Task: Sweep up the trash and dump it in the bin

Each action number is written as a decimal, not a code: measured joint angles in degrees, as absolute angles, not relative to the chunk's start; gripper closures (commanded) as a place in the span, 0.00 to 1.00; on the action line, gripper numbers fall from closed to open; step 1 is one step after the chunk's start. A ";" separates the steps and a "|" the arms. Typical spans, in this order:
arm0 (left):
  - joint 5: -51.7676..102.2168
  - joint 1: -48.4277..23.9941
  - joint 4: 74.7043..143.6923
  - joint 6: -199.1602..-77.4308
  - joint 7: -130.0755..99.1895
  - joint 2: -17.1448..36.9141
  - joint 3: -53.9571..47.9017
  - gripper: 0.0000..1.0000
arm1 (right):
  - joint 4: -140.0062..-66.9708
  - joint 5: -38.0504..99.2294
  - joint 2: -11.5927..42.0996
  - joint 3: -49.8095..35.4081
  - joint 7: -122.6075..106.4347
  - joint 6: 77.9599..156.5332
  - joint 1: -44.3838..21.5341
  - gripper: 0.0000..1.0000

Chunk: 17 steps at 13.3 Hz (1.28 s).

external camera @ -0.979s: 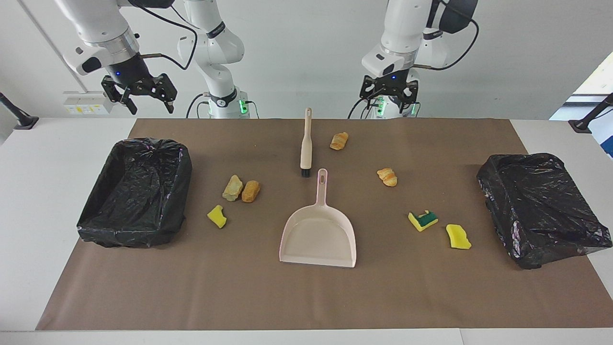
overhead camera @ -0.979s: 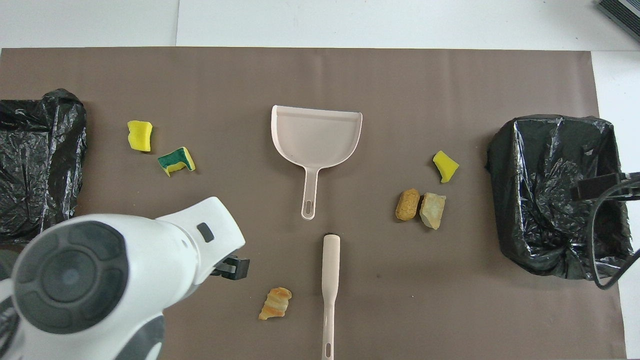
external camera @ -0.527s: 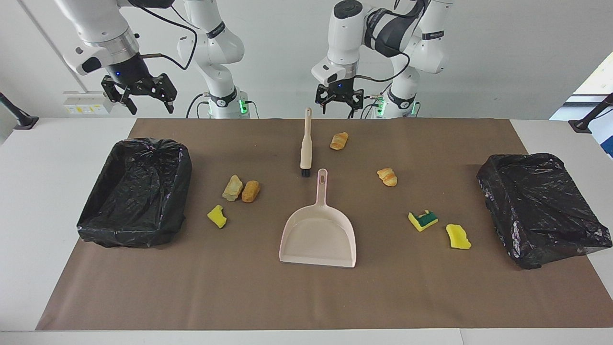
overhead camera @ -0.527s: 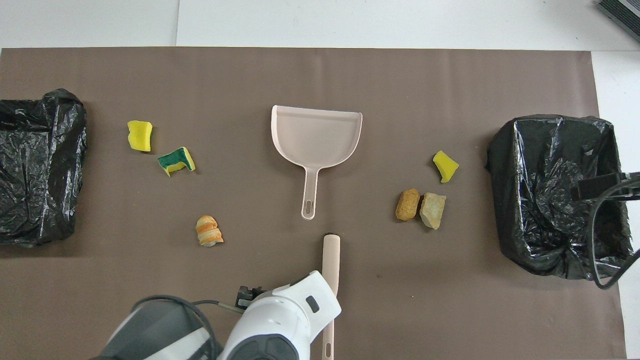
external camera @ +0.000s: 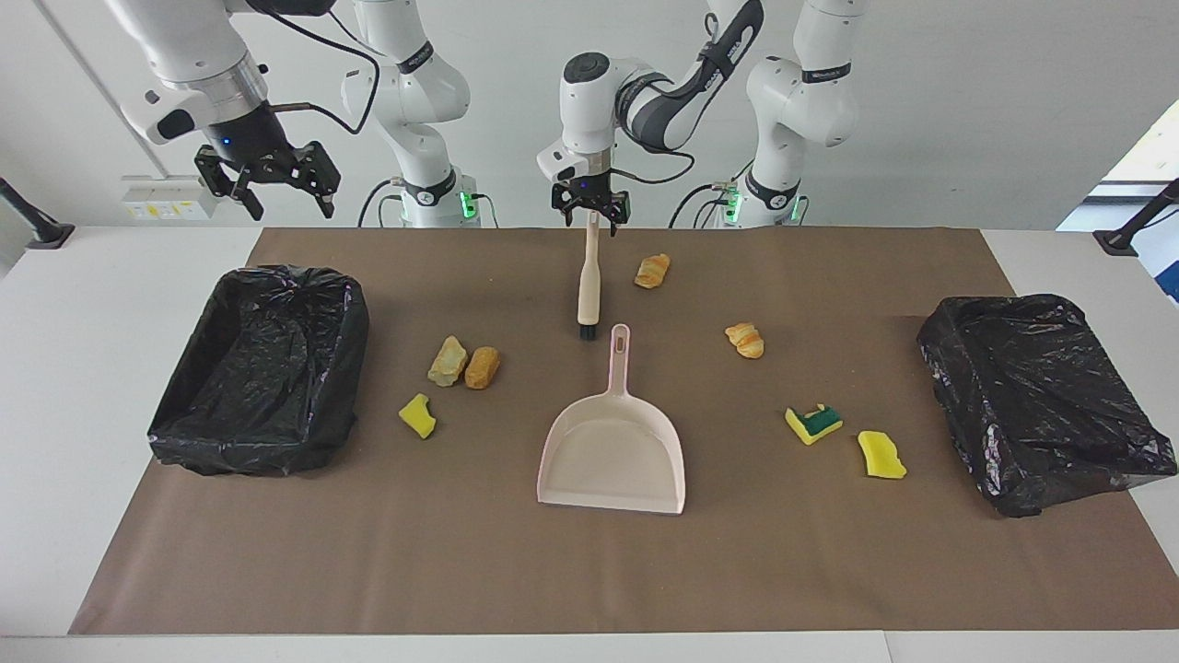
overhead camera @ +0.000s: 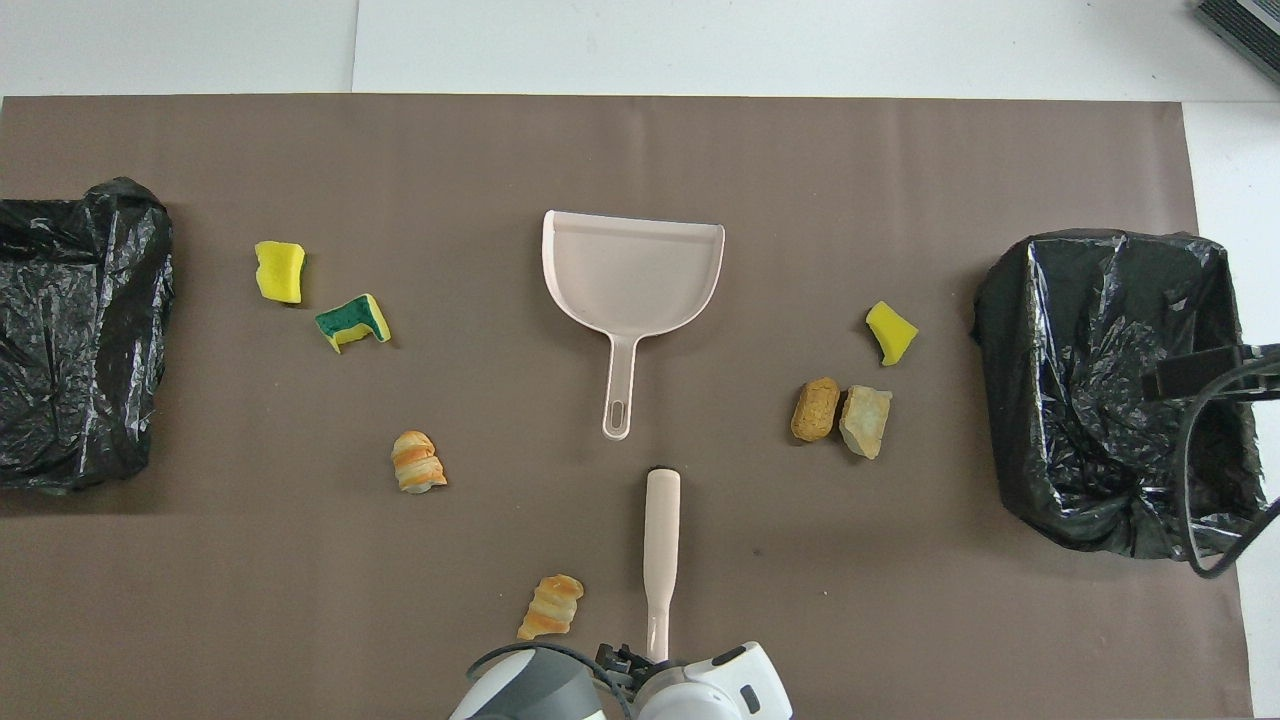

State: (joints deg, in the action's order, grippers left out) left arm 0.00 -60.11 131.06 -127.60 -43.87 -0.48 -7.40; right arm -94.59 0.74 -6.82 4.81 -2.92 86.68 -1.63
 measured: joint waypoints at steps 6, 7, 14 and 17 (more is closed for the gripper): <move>-2.31 -62.01 130.71 -129.56 -45.81 4.42 -6.02 0.00 | -95.63 -1.73 -6.83 3.63 -4.34 86.68 -1.92 0.00; -3.20 -61.71 130.37 -129.49 -45.81 4.33 -5.65 0.00 | -95.71 -1.77 -6.83 3.60 -4.34 86.68 -1.92 0.00; -5.37 -60.31 128.46 -124.56 -45.81 3.90 -5.14 1.00 | -96.45 -1.30 -5.80 2.74 1.21 87.95 -4.60 0.00; -5.46 -58.26 127.09 -121.72 -45.87 2.63 -4.99 1.00 | -96.61 -0.64 -4.23 2.59 4.86 90.38 -6.84 0.00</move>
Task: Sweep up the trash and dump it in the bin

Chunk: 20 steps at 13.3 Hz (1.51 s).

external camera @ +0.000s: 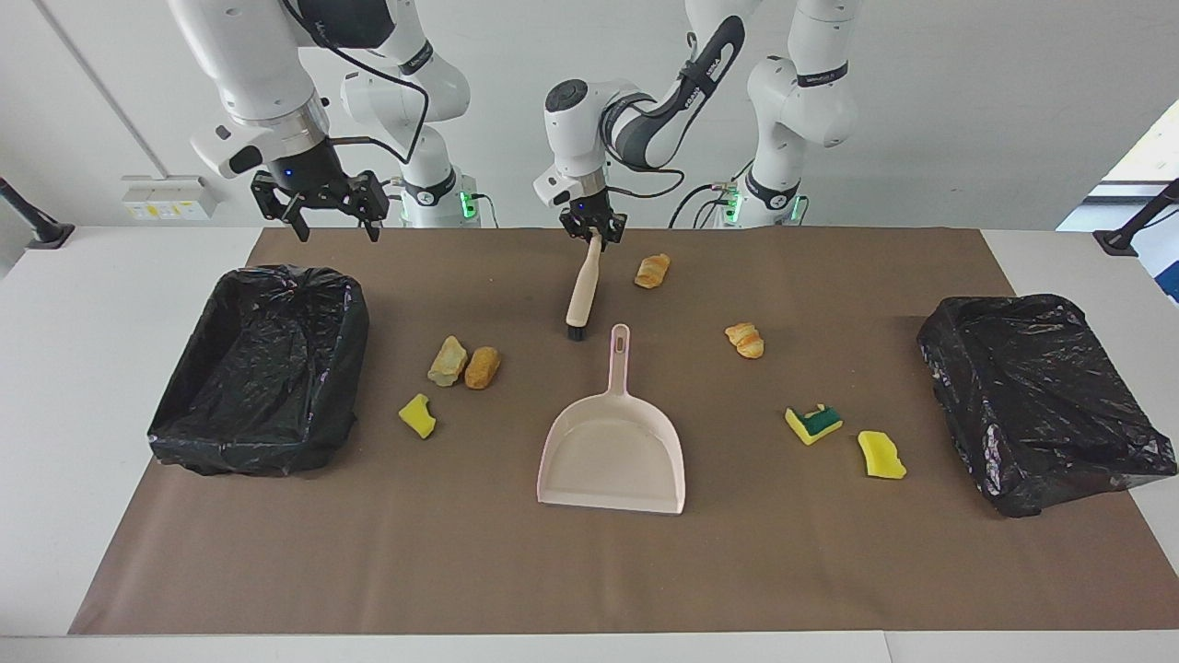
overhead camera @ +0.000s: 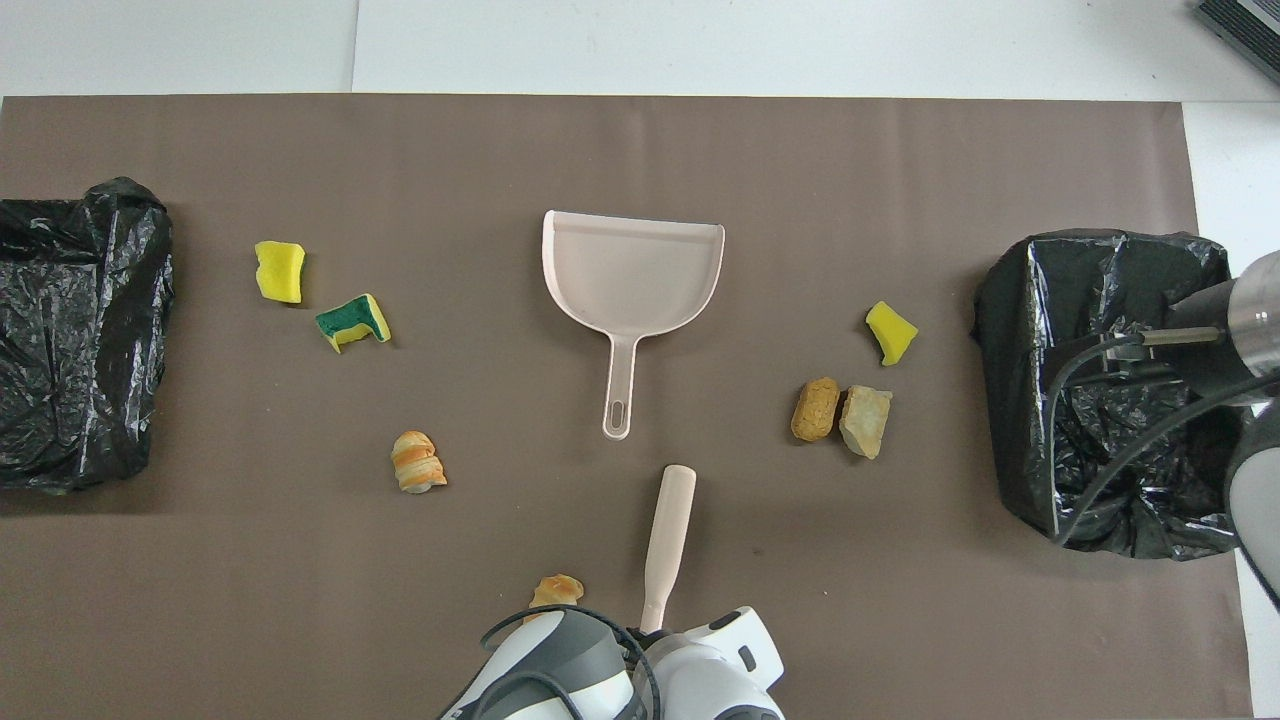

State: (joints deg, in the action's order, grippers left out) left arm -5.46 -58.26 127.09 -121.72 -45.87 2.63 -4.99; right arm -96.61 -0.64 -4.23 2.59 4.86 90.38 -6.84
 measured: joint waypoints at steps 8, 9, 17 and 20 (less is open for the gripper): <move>-5.56 -56.46 126.70 -119.12 -44.80 0.18 -5.14 0.87 | -96.70 0.05 -3.17 2.70 5.33 91.19 -7.13 0.00; -5.56 -56.30 126.79 -119.12 -44.62 0.18 -5.14 0.87 | -96.74 0.29 -2.78 2.68 5.92 91.50 -7.19 0.00; -5.56 -55.81 129.25 -120.44 -43.65 0.32 -5.08 0.76 | -97.29 2.91 4.11 2.52 10.75 98.79 -10.45 0.00; -5.56 -55.79 129.71 -120.88 -43.35 0.64 -5.07 0.65 | -97.29 2.98 4.47 2.56 10.75 98.90 -10.50 0.00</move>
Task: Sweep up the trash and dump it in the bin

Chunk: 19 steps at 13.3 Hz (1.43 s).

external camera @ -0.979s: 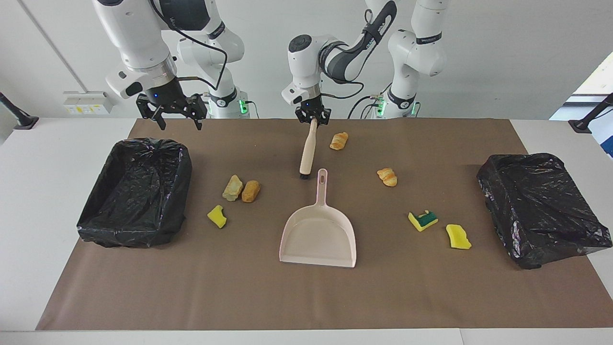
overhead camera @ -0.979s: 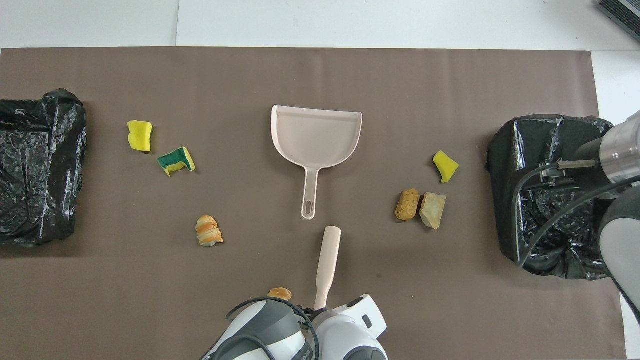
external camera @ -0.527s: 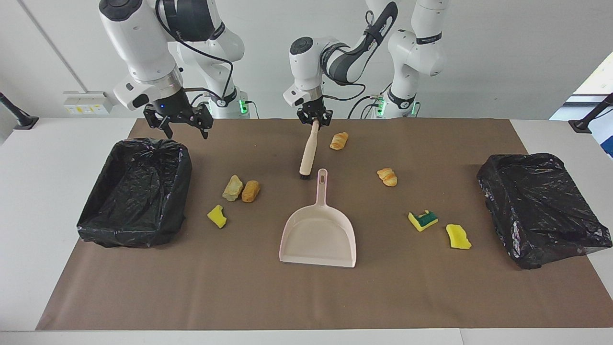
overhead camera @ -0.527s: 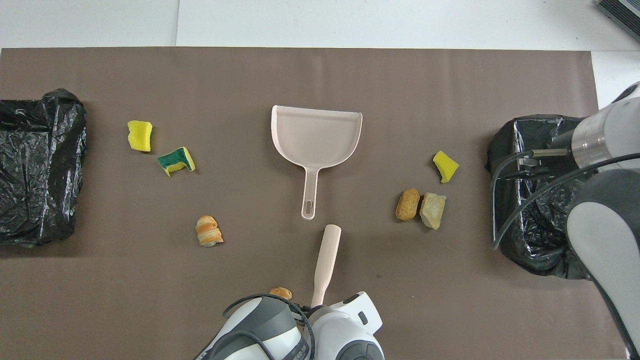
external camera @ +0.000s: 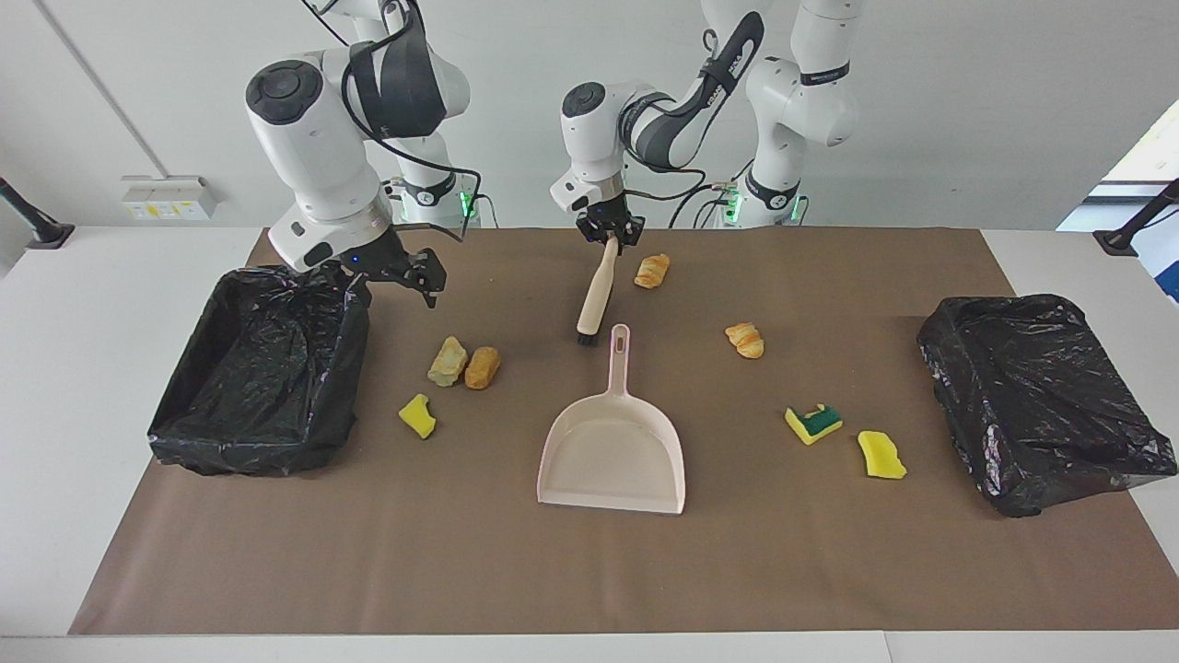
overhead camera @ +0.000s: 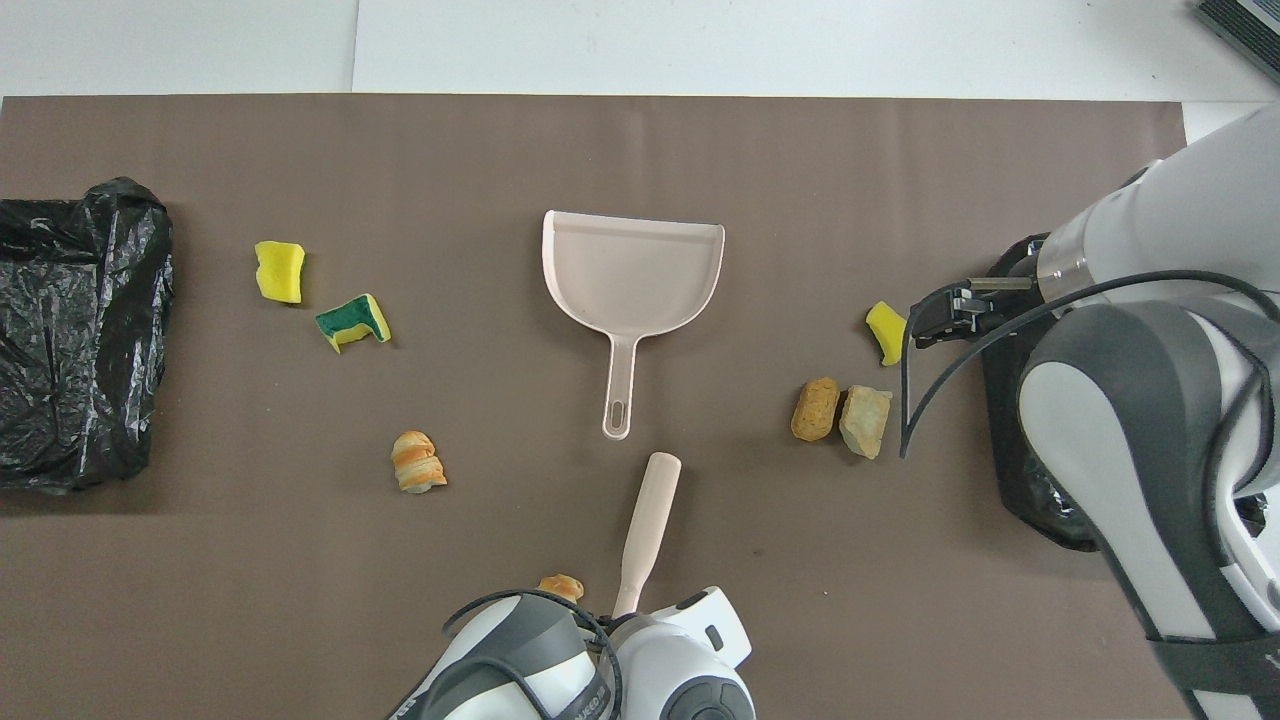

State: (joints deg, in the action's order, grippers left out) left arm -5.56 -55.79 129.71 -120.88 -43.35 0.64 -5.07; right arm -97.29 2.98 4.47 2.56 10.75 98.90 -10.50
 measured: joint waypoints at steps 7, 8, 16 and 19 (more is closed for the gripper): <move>-5.57 -54.23 129.83 -121.04 -41.75 0.68 -5.07 0.89 | -97.98 3.01 5.16 2.58 10.75 98.93 -10.40 0.00; -5.57 -54.23 129.84 -121.05 -41.66 0.68 -5.08 0.98 | -97.98 3.01 5.16 2.58 10.75 98.93 -10.40 0.00; -5.58 -51.99 128.91 -113.75 -34.90 -3.01 -5.02 1.00 | -97.99 3.05 5.18 2.57 11.66 98.93 -10.50 0.00; -5.53 -53.09 129.35 -110.13 -29.83 -6.80 -6.23 1.00 | -98.00 3.11 5.69 2.49 15.93 99.41 -12.84 0.00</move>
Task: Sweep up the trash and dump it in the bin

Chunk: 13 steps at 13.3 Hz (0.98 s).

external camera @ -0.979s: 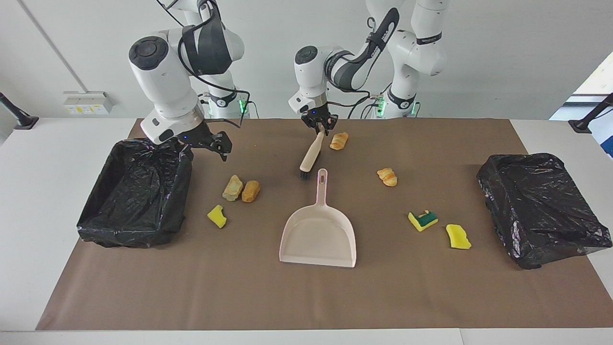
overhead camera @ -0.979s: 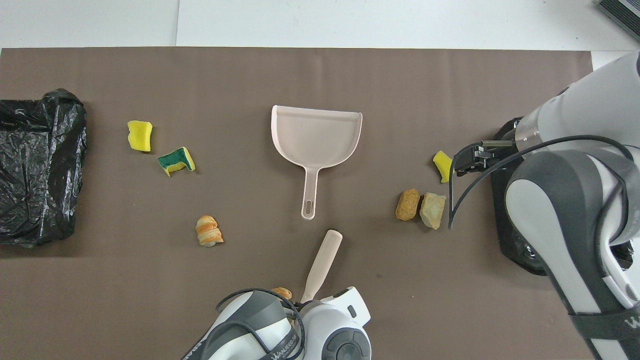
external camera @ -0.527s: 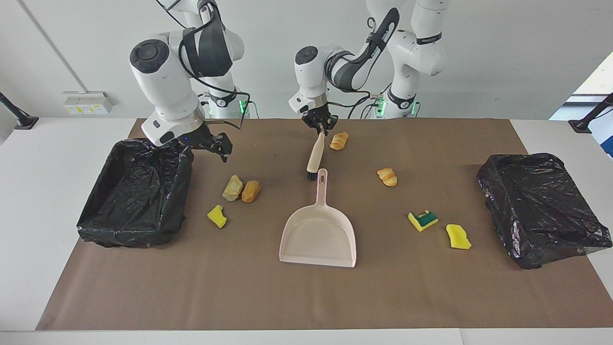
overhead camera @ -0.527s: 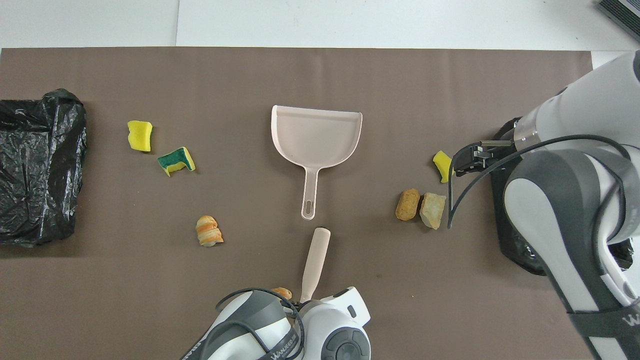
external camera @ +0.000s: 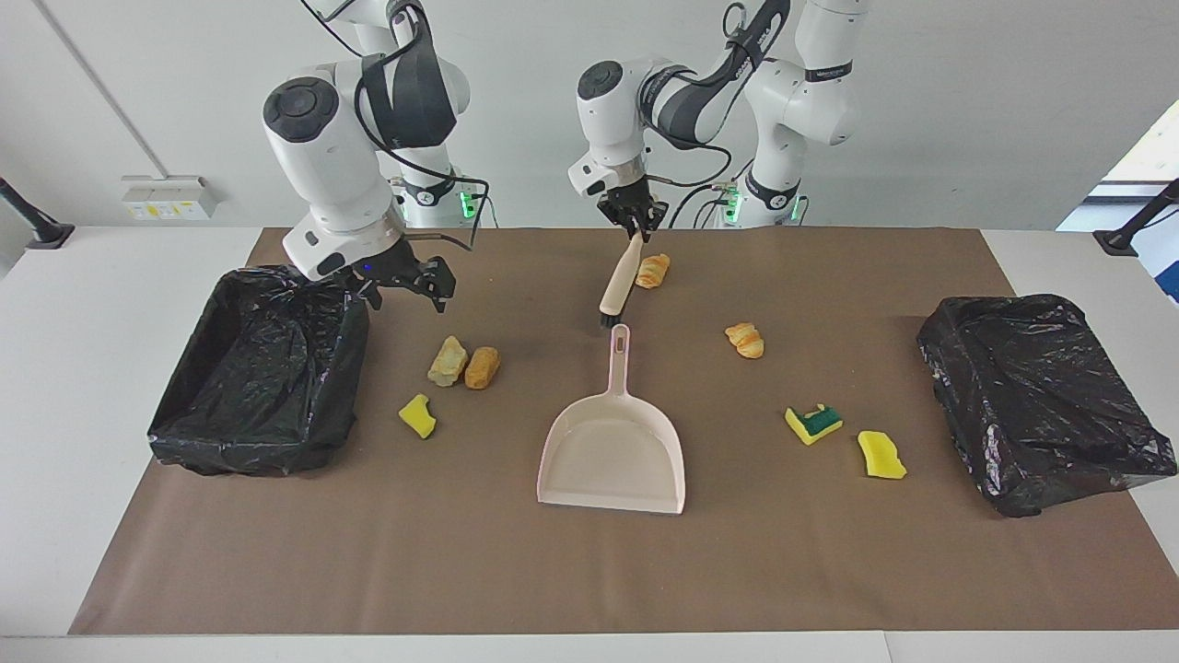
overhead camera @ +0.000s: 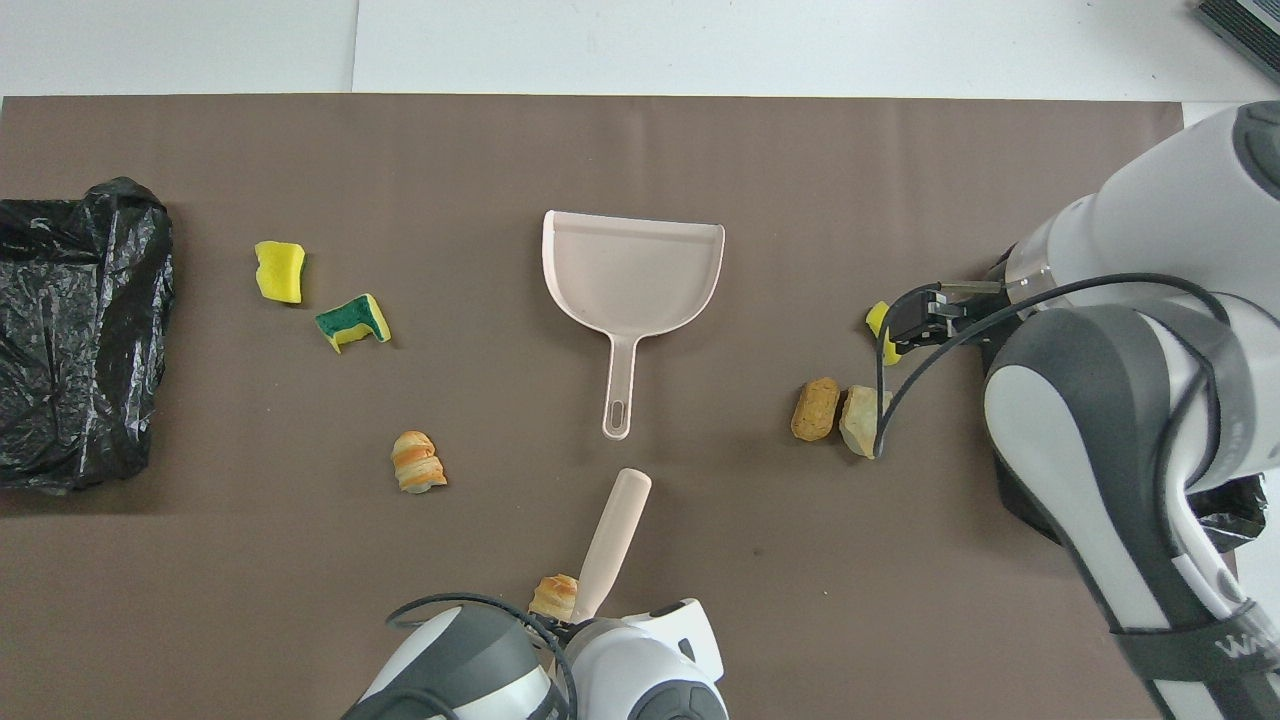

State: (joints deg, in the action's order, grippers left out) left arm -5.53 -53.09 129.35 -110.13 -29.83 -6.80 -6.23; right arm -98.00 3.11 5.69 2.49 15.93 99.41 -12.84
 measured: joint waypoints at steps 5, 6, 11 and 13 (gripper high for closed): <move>-2.51 -58.90 138.80 -109.93 -21.47 -12.95 -6.79 1.00 | -98.00 5.32 8.42 2.30 23.57 101.95 -18.31 0.00; -2.30 -59.81 141.94 -109.97 -20.78 -15.38 -6.80 1.00 | -97.79 6.10 9.51 2.24 26.77 102.94 -20.03 0.00; -2.09 -54.92 148.10 -110.04 -17.68 -20.50 -5.58 1.00 | -90.19 11.79 20.05 1.52 42.12 104.66 -26.17 0.00; -2.07 -46.32 148.15 -110.74 -12.22 -19.71 -5.14 1.00 | -83.86 12.26 26.95 0.29 47.02 104.86 -28.93 0.00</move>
State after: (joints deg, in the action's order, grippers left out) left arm -2.07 -46.32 148.15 -110.74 -12.22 -19.71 -5.14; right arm -83.86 12.26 26.95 0.29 47.02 104.86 -28.93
